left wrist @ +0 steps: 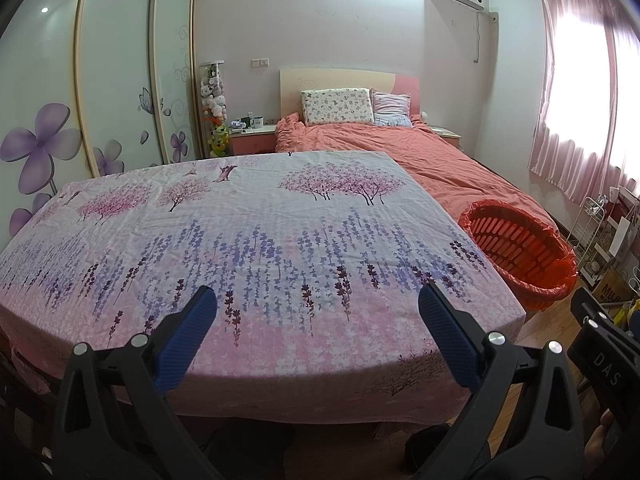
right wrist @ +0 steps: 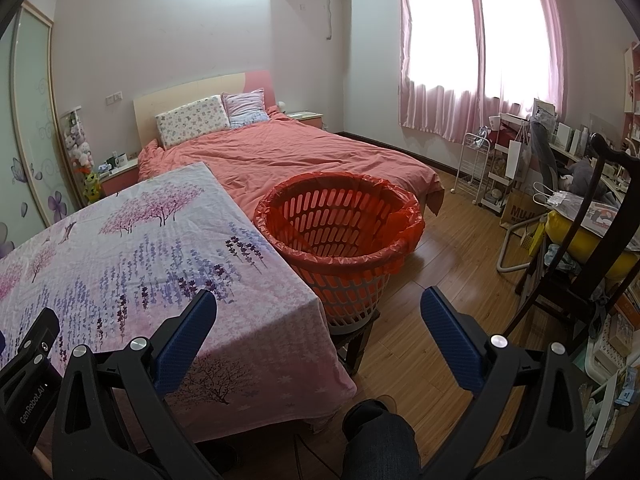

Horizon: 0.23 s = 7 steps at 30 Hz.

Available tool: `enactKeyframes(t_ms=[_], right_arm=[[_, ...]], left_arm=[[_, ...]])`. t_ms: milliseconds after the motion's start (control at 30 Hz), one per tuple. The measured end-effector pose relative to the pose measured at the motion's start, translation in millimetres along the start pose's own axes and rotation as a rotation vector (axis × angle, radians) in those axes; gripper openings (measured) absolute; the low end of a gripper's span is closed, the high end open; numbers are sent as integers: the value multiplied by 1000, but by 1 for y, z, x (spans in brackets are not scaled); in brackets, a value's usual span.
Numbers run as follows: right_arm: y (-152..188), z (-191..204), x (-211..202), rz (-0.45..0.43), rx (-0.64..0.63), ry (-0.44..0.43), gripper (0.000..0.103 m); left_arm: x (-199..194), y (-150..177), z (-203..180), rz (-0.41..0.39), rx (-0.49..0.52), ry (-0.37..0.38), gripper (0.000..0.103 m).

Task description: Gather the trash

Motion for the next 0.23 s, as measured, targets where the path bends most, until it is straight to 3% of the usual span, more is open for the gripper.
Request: enactKeyframes(t_ms=[233], right_arm=[[0, 0, 0, 1, 1, 0, 101]], left_arm=[[0, 2, 0, 2, 0, 4, 99]])
Point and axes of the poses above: each gripper's, at about its wrist camera, not at the fingertips, and x roughly the way its jaws point, z to its left, y to its underside, the point moved 5 cm from there along x, roughly the way its jaws point, and after that the axes turned 10 degrees about -x, right-handed, at the moved point
